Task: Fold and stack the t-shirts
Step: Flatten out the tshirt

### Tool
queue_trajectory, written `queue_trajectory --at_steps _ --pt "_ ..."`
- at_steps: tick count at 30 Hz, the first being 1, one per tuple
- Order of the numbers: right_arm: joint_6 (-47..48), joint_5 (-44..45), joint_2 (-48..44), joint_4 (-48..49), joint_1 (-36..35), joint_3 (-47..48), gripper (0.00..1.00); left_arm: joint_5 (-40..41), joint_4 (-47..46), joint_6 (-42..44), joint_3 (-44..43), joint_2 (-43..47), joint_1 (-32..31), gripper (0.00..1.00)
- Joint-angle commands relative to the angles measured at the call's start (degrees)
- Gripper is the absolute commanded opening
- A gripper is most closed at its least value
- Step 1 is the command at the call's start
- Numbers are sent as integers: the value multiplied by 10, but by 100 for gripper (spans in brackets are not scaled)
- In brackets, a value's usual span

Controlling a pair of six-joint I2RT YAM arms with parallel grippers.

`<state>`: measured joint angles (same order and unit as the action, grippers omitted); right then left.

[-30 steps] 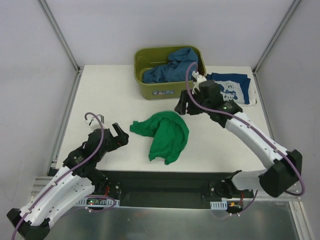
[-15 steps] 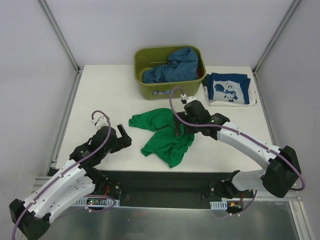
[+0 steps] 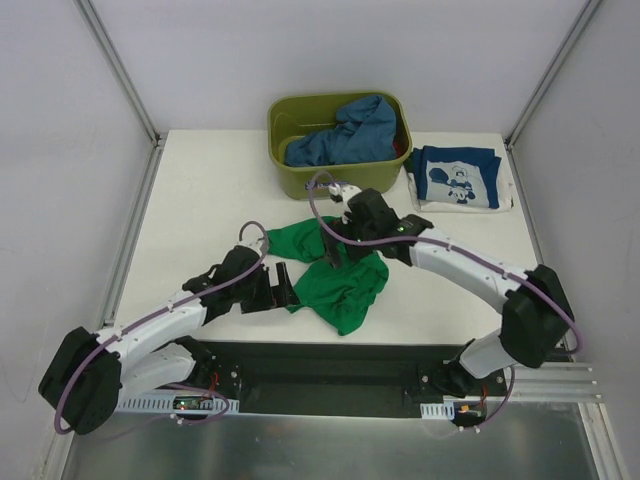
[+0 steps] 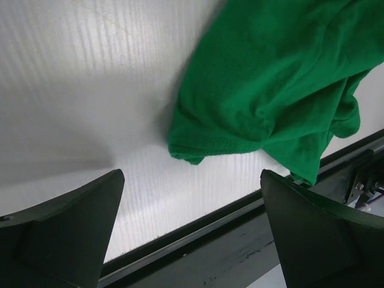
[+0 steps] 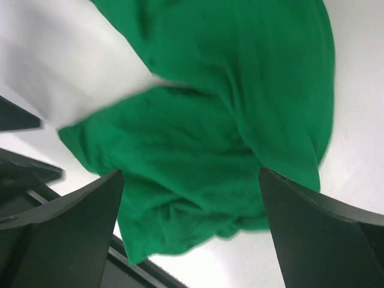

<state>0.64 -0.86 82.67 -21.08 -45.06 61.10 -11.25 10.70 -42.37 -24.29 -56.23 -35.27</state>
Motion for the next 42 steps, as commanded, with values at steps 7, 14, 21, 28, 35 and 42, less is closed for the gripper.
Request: queue_trajectory --at_steps 7,14,21,28,35,42 --pt "85 -83 203 -11 -9 279 99 -72 -178 -22 7 -132 -2 58" --pt "98 -65 240 -19 -8 335 99 -44 -178 -38 26 -114 -2 0" --pt "124 -78 365 -69 -33 462 99 99 93 -94 57 118 -2 0" --pt "131 -33 510 -76 -67 626 99 89 151 -140 97 234 -2 0" --pt "96 28 613 -5 -80 713 98 69 155 -141 98 208 -2 0" --pt "53 87 656 -33 -82 706 84 63 157 -127 91 199 -2 0"
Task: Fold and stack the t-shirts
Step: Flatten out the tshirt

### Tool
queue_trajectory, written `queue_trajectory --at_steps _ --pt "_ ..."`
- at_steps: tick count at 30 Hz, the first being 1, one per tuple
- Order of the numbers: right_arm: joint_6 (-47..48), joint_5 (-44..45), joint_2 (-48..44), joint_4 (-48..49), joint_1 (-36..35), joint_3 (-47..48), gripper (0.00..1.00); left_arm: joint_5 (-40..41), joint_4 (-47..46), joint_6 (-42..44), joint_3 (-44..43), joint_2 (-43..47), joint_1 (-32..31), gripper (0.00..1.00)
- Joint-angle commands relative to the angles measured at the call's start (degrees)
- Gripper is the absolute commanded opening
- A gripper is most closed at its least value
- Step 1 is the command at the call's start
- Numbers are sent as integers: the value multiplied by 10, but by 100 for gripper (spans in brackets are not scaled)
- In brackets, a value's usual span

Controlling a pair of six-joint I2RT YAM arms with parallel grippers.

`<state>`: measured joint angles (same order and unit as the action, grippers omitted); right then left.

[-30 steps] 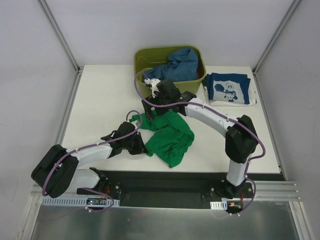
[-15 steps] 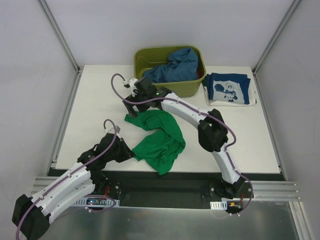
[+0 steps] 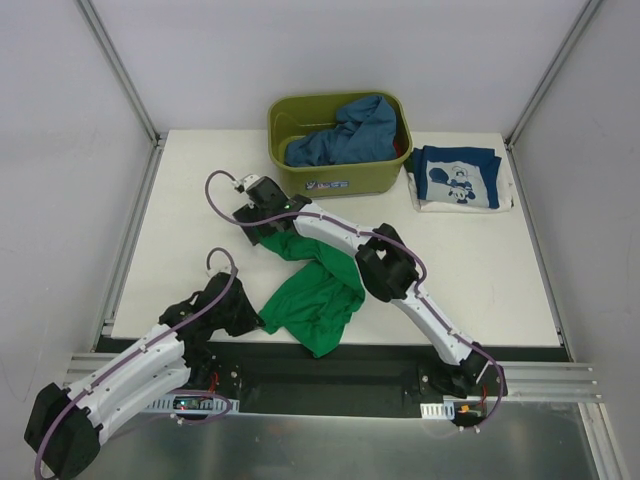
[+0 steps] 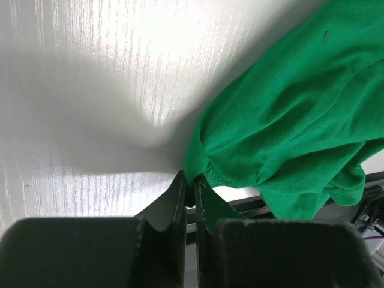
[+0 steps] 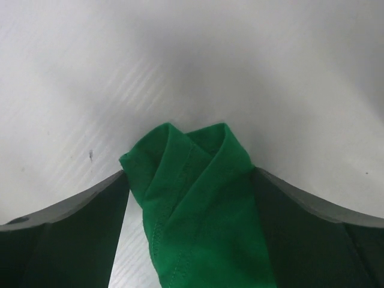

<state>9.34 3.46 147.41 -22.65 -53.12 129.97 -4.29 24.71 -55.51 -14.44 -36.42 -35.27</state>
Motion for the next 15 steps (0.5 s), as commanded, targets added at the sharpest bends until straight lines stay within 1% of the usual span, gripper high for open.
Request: queue_trajectory --at_steps 1,2,3,4,5,6,7,8,9,10,11,12,13,14,15 --pt "-39 44 7 -21 -2 11 79 -3 17 5 -9 5 -2 0" --pt "-42 41 -1 -23 -1 5 74 1 17 6 -11 7 -2 0" --pt "-44 41 -7 -25 -2 -8 56 3 17 7 -14 17 -2 0" --pt "-49 46 -14 -26 -2 -13 44 6 24 9 -16 18 -2 0" --pt "-49 53 -34 -27 -2 -16 28 14 29 14 -23 22 -2 0" --pt "-47 55 -48 -24 -2 -26 22 17 34 15 -29 28 -2 0" --pt "-41 54 -62 -19 -1 -33 17 23 41 16 -33 32 -2 0" --pt "-35 52 -97 -12 -1 -44 12 28 52 20 -44 35 -2 0" --pt "-32 54 -117 3 -2 -63 11 39 60 22 -52 41 -2 0" --pt "-27 58 -139 11 -1 -75 7 39 67 23 -60 44 -2 0" --pt "-17 78 -184 18 -1 -88 5 60 86 28 -80 49 -2 0" --pt "-13 92 -210 32 -1 -102 3 83 96 31 -91 58 -2 0" --pt "-6 108 -237 42 -1 -142 1 96 106 33 -102 64 -2 0" --pt "-4 160 -294 51 -1 -160 1 112 121 38 -128 72 -2 0" --pt "-1 188 -322 52 1 -175 1 128 145 40 -143 90 -2 0"
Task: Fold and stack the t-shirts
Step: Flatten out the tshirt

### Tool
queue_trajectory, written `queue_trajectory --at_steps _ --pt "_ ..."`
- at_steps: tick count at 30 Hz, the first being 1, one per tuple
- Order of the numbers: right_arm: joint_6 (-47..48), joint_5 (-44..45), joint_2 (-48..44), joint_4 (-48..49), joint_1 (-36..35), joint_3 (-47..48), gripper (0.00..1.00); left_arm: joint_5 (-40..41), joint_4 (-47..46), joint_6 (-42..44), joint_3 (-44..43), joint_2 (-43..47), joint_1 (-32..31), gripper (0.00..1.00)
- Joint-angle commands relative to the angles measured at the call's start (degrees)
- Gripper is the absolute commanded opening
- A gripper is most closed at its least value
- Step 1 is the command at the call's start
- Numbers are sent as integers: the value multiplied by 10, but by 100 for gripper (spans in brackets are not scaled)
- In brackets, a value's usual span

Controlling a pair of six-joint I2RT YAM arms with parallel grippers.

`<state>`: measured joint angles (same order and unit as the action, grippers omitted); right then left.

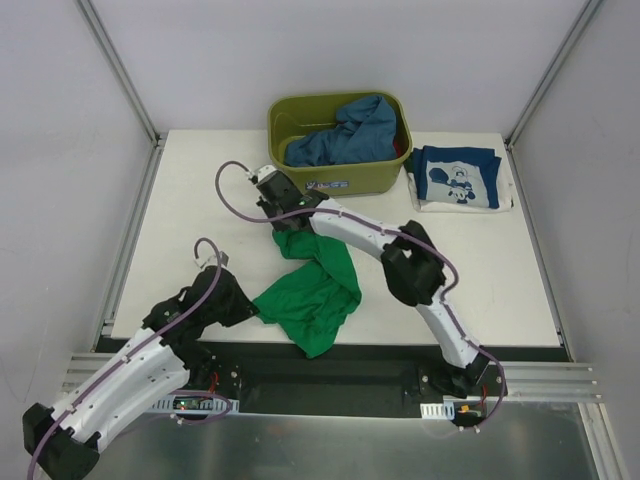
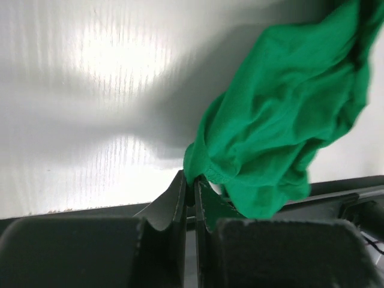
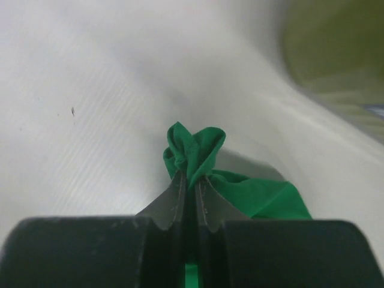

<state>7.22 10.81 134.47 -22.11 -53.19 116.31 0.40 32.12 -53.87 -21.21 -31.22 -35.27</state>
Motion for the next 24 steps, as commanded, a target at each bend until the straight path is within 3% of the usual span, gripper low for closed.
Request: queue_trajectory --at_steps 1,5,11,19,24 --pt "26 140 -221 43 7 -65 1 126 88 29 -90 48 -2 0" --pt "58 239 -411 48 31 -170 1 244 153 32 -199 116 -2 0" --pt "54 245 -629 32 91 -295 1 339 153 39 -305 147 -2 0" --pt "53 290 -863 -6 99 -368 1 367 151 53 -395 182 -2 0" --pt "45 322 -938 -20 100 -391 1 374 143 54 -415 214 -2 0"
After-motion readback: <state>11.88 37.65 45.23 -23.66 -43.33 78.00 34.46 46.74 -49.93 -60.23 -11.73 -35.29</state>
